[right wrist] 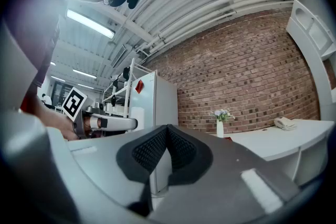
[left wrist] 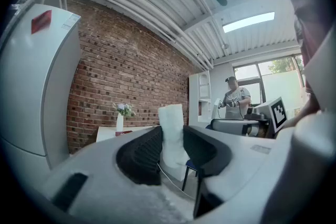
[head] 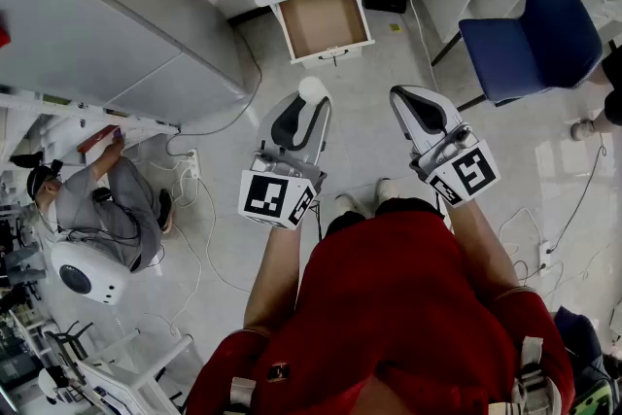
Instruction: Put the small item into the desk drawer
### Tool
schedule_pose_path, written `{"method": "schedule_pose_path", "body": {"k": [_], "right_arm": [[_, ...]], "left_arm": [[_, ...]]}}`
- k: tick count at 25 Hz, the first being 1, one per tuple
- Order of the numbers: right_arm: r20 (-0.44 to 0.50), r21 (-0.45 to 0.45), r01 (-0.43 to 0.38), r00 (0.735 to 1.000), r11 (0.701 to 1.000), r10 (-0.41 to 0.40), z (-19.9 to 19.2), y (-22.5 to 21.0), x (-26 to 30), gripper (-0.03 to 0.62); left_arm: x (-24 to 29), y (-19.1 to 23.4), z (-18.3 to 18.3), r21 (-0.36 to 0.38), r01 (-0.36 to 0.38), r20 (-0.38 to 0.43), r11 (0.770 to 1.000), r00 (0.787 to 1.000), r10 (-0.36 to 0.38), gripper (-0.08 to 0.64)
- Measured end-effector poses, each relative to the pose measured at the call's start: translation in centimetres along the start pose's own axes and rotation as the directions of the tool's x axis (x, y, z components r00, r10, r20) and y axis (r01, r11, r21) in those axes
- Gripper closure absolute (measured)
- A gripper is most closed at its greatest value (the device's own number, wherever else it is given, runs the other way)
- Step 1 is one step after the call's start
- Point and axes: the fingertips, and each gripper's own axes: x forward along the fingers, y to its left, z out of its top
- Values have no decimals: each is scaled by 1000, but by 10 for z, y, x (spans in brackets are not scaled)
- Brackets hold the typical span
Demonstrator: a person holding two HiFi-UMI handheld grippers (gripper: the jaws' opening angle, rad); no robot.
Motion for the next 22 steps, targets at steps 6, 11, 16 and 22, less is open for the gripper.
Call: {"method": "schedule_pose_path", "body": {"k": [6,11,16,22], "right_arm": [[1,-3,0,1000,1000,0,0,6,3,581],[11,-3,2,1000,1000,-2,2,10,8,581],[4,-8,12,1000,1000,-12,1,14,10,581],[-28,-25,35,999,999,-35,-6,27,19,581]], "left_arm": [[-5,4,0,-7,-1,4,1000,1000,1,431],[-8,10,0,-15,4,10,1000,1000,-3,431],[-11,16,-3,-34,10,12,999,1000,-10,431],[-17,35,-9,-59,34,5,998,999,-34,431]]}}
